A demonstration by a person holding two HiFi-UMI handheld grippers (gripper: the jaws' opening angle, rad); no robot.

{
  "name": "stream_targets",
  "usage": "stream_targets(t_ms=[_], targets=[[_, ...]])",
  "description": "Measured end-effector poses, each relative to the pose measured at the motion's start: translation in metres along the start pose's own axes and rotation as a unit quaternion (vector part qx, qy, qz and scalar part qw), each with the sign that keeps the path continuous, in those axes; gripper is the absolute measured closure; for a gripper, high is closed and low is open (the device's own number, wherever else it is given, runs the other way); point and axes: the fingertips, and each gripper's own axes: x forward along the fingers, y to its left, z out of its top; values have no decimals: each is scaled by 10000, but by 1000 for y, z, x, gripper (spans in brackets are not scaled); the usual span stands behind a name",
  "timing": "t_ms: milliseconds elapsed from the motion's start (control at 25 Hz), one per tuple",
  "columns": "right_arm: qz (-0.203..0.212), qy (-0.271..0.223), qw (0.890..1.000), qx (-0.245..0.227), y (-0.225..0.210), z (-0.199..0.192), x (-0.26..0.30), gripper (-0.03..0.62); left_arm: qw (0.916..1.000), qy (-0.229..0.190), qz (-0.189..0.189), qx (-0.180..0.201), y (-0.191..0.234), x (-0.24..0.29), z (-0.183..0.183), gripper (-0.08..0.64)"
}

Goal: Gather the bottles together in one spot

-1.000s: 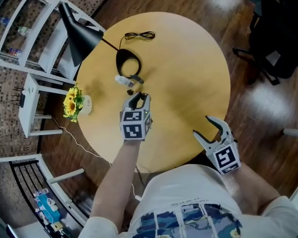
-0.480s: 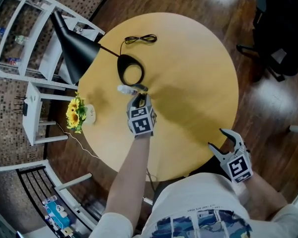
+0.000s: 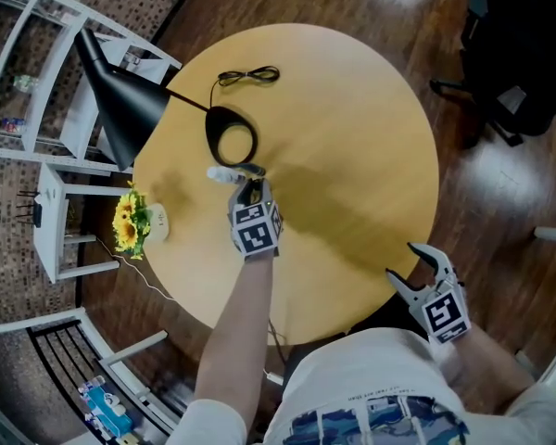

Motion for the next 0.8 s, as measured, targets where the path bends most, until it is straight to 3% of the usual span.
stream_targets(t_ms=[240,480,800], targets=[[45,23,9999,-93,7,5,4,308,10000,20,-42,55,1,-2,-3,443],[91,-41,9995,-303,15,15,8,308,9994,-231,-163,217,5,-18,7,396],[260,-202,9984,-449,54,33,6,308,9939,-1015,-433,81,0,-123,15,391]])
